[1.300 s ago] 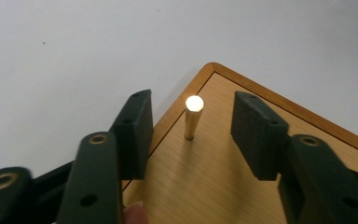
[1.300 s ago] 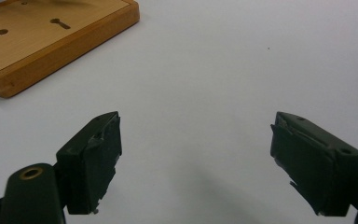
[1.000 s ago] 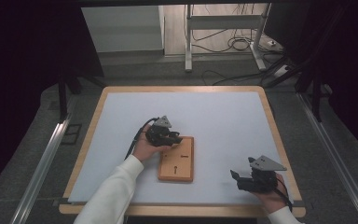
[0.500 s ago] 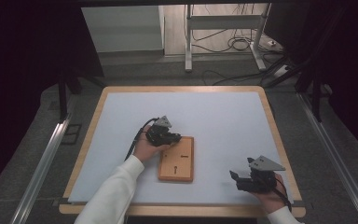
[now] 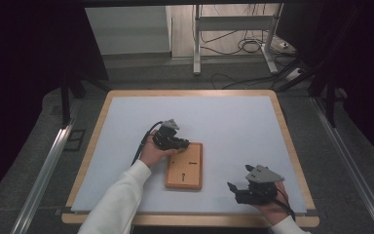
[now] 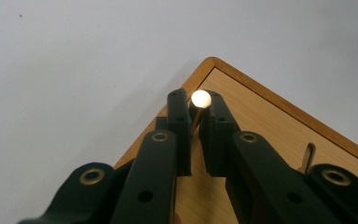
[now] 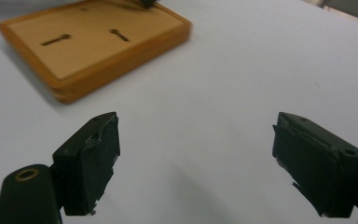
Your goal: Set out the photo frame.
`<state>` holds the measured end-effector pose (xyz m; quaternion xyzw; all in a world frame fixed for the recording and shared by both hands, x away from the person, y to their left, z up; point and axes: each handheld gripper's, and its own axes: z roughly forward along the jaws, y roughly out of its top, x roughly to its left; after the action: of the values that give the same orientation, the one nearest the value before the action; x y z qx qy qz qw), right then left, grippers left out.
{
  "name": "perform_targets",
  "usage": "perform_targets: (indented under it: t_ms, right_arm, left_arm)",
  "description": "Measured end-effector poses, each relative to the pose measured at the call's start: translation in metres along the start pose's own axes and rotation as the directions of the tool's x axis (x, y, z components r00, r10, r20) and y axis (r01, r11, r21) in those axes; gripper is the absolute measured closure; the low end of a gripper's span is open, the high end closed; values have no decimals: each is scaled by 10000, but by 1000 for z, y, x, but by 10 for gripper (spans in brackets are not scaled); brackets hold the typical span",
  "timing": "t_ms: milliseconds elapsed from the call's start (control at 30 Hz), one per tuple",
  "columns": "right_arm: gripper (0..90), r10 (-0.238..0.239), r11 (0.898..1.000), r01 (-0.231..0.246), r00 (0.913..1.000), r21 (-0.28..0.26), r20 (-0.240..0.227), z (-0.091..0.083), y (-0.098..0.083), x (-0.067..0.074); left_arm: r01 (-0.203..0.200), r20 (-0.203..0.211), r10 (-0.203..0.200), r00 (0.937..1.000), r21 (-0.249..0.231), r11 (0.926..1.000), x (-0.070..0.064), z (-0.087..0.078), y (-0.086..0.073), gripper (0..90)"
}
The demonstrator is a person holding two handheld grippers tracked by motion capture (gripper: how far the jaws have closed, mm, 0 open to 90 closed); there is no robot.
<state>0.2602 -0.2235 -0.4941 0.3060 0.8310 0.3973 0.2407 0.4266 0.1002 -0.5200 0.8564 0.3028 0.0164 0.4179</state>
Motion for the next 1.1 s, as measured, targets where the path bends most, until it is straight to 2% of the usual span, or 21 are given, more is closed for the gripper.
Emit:
perform_targets:
  t_ms: [33, 67, 133, 267, 300, 333, 467, 500, 567, 733, 767, 800, 900, 933, 967, 1000, 1033, 1067, 1100]
  right_arm:
    - [141, -203, 9998, 203, 9997, -8, -95, 2, 4, 6]
    - [141, -203, 9998, 203, 9997, -8, -95, 2, 4, 6]
    - [129, -654, 9978, 656, 9975, 57, -271, 8, 10, 17]
    - [100, -1403, 9894, 1419, 9890, 314, -470, 23, 20, 38]
    - [91, -1625, 9854, 1648, 9854, 430, -512, 31, 24, 46]
    - [91, -1625, 9854, 1648, 9854, 430, -512, 31, 24, 46]
    - [84, -2294, 9707, 2332, 9712, 587, -650, 50, 34, 63]
    - [84, -2294, 9707, 2332, 9712, 587, -650, 50, 34, 63]
    - [83, -2545, 9637, 2588, 9647, 653, -675, 58, 38, 70]
    - [82, -3270, 9399, 3287, 9444, 924, -340, 77, 43, 85]
    - [83, -3578, 9287, 3569, 9337, 1009, -95, 83, 44, 89]
    - [85, -3727, 9227, 3707, 9279, 1054, -6, 86, 45, 91]
    - [96, -4000, 9124, 3938, 9157, 1116, 387, 92, 47, 95]
    - [96, -4000, 9124, 3938, 9157, 1116, 387, 92, 47, 95]
    - [101, -4198, 9051, 4122, 9053, 1040, 652, 94, 47, 97]
    - [104, -4309, 9001, 4233, 8999, 1037, 672, 94, 48, 98]
    - [104, -4309, 9001, 4233, 8999, 1037, 672, 94, 48, 98]
    - [111, -4425, 8947, 4348, 8940, 1024, 704, 94, 48, 100]
    - [129, -4620, 8854, 4541, 8831, 995, 814, 93, 48, 102]
  left_arm:
    - [16, 21, -16, 10000, 28, 10000, 1, 0, 0, 834]
    - [16, 21, -16, 10000, 28, 10000, 1, 0, 0, 834]
    - [106, 77, -106, 9999, 60, 9999, 1, 0, 1, 834]
    - [285, 244, -288, 9993, 126, 9995, 4, 0, 2, 835]
    - [344, 322, -350, 9989, 172, 9993, 6, 0, 3, 835]
    - [344, 322, -350, 9989, 172, 9993, 6, 0, 3, 835]
    - [699, 529, -709, 9961, 198, 9974, 10, 0, 4, 833]
    - [699, 529, -709, 9961, 198, 9974, 10, 0, 4, 834]
    - [712, 516, -727, 9960, 296, 9970, 10, 0, 6, 835]
    - [791, 620, -814, 9948, 395, 9961, 12, 0, 7, 834]
    - [884, 648, -909, 9938, 398, 9953, 13, 0, 7, 833]
    - [878, 659, -905, 9937, 416, 9953, 13, 0, 7, 833]
    - [966, 650, -987, 9930, 354, 9947, 13, 0, 7, 835]
    - [966, 650, -987, 9930, 354, 9947, 13, 0, 7, 836]
    - [901, 607, -921, 9939, 356, 9953, 13, 0, 7, 839]
    - [781, 504, -797, 9955, 329, 9964, 11, 0, 7, 842]
    - [702, 410, -716, 9966, 346, 9969, 10, 0, 7, 842]
    - [612, 364, -625, 9974, 350, 9975, 9, 0, 7, 842]
    - [571, 298, -580, 9979, 328, 9978, 9, 0, 7, 843]
